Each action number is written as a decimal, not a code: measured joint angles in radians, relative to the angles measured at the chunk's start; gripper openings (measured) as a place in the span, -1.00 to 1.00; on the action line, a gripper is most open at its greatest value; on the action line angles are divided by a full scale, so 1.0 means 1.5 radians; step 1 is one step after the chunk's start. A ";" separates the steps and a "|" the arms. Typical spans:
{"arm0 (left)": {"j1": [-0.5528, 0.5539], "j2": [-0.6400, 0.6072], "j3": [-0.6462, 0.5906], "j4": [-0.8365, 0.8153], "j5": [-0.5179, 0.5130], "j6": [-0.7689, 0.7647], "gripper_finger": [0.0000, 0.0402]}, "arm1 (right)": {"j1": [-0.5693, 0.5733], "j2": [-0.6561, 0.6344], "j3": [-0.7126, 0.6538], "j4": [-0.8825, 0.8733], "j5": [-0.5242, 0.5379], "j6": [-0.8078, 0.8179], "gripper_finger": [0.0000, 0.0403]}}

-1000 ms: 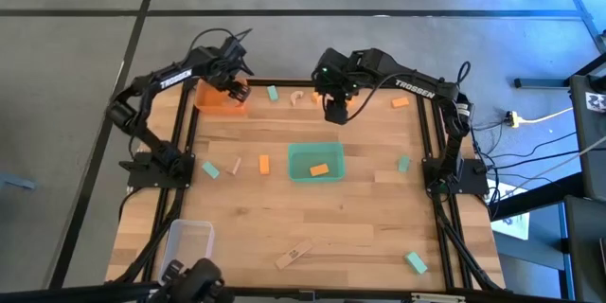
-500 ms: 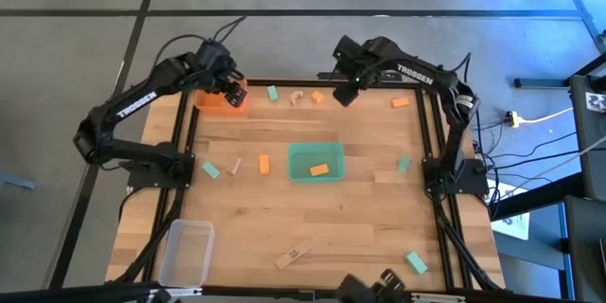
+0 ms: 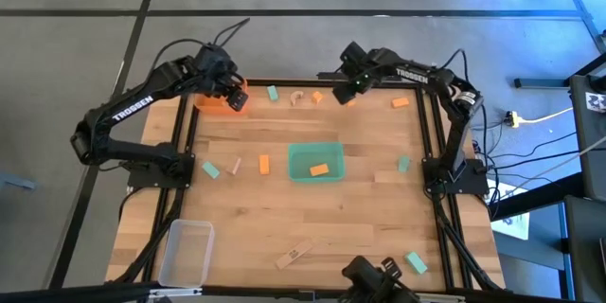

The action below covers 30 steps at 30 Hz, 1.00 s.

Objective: Sort & place blocks by color
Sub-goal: Put the orange block into the light blue bin

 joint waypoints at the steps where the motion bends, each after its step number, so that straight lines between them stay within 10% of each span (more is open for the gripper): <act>1: 0.000 0.000 0.000 0.000 0.000 -0.004 0.05 | 0.000 0.000 -0.008 0.015 0.000 -0.001 -0.05; 30: 0.000 0.000 0.000 0.000 0.000 -0.018 0.05 | -0.002 0.048 -0.062 0.082 0.051 0.031 -0.05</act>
